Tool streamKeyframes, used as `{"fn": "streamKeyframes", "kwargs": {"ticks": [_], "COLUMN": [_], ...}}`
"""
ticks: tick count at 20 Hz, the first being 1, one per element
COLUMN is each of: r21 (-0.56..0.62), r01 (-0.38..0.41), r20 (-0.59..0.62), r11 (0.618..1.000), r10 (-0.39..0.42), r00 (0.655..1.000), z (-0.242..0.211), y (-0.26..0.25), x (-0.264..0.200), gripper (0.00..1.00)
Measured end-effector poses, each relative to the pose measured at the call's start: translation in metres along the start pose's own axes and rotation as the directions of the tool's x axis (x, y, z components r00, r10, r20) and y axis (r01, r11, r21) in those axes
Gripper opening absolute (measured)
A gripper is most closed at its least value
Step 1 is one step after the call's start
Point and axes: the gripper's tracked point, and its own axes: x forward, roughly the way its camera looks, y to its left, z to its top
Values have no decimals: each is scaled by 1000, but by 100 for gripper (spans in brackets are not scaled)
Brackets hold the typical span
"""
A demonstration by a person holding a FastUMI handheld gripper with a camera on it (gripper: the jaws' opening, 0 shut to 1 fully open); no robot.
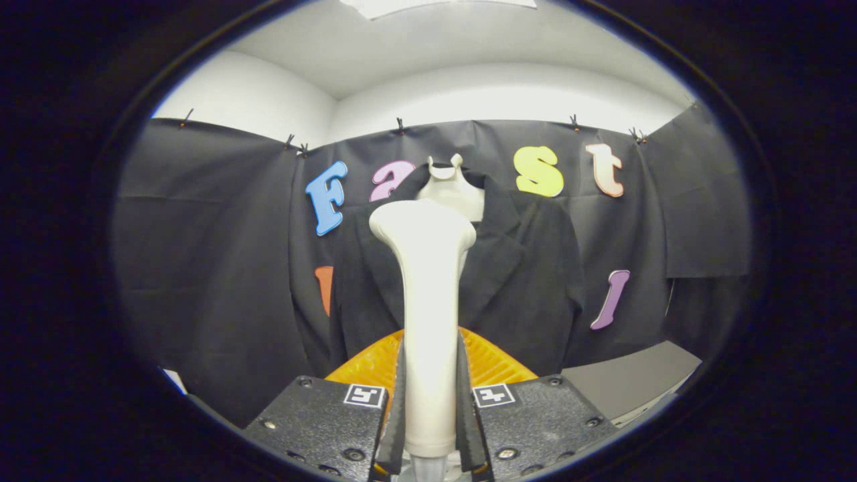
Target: Iron the clothes twice with a garment steamer, once on the left side and once on the right side.
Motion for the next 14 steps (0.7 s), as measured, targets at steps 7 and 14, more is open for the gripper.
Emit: {"fn": "streamKeyframes", "kwargs": {"ticks": [7,14], "r21": [-63,-126], "r01": [17,30], "r20": [30,-13], "r11": [998,992], "r10": [-15,-32], "r00": [999,999], "z": [25,6], "y": [48,74], "x": [41,71], "gripper": [34,35]}}
